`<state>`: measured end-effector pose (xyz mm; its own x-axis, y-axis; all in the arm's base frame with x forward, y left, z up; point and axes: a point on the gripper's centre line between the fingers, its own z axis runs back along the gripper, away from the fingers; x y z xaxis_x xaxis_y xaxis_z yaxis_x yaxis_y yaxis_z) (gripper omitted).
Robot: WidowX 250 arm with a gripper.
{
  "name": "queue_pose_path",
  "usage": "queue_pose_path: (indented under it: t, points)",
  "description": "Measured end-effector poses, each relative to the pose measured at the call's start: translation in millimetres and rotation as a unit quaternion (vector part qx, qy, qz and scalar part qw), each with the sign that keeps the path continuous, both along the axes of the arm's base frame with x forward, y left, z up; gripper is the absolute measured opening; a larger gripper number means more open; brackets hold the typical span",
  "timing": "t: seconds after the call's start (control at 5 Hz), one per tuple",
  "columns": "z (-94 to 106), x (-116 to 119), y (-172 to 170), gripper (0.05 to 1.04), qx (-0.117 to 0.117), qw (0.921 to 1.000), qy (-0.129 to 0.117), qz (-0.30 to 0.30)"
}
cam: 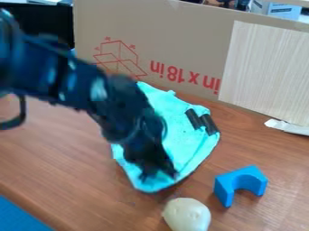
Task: Fold the cloth from the bottom right to the top left
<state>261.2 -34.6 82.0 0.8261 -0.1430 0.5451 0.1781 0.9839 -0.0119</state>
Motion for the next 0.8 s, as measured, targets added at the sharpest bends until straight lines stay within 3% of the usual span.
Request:
queue_pose_path:
  t: [0.4, 0.6, 0.8]
  points:
    - [31.6, 28, 31, 0.06, -0.066, 0.9963, 0.007, 0.054]
    - [32.4, 52, 53, 0.06, -0.097, 0.9897, 0.026, 0.102]
    - [29.1, 73, 67, 0.06, -0.109, 0.9844, 0.041, 0.132]
